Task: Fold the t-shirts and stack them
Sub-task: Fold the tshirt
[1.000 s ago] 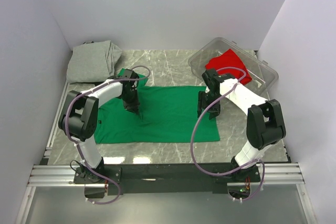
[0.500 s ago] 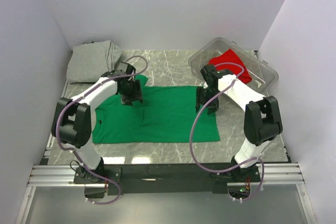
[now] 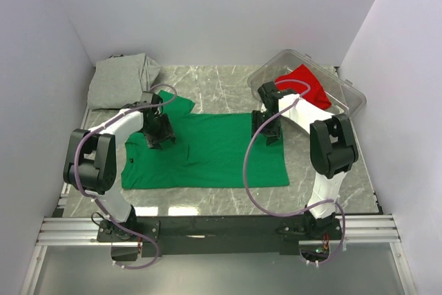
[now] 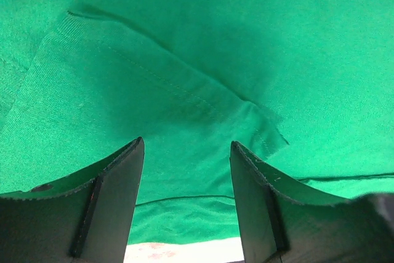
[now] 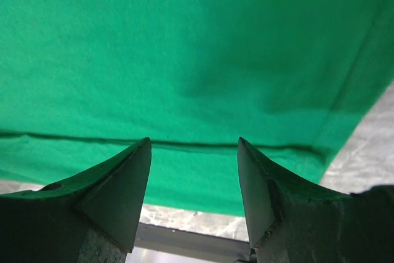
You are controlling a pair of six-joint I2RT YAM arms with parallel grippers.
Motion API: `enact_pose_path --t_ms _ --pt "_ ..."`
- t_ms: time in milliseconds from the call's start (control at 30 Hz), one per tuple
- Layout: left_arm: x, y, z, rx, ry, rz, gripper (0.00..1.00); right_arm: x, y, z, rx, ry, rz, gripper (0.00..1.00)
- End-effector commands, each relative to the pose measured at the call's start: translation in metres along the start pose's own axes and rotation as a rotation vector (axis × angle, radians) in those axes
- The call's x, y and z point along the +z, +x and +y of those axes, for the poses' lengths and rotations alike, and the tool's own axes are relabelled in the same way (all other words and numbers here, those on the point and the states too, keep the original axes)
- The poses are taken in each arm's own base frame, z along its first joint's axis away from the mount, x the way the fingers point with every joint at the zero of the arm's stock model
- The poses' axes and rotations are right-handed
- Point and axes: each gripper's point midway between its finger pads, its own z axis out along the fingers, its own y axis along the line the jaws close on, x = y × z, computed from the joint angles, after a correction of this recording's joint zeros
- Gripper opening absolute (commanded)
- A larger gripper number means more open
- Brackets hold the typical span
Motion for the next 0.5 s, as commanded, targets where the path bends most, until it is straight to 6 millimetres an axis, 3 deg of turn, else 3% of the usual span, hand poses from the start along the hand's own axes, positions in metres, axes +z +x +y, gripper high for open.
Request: enact_pose_path --t_ms 0,333,467 --pt "0.004 -0.002 0.002 -0.031 0.012 -0.015 0.64 0.006 -0.008 0.006 -0.022 -0.030 -0.037 0.65" --pt "0.019 0.031 0.036 -0.087 -0.095 0.065 0.63 0.038 0.029 -0.010 -0.009 -0.001 0.051 0.65" --pt "0.019 0.046 0.052 -0.110 -0.160 0.098 0.64 0.040 0.043 -0.013 -0.007 0.010 0.074 0.65"
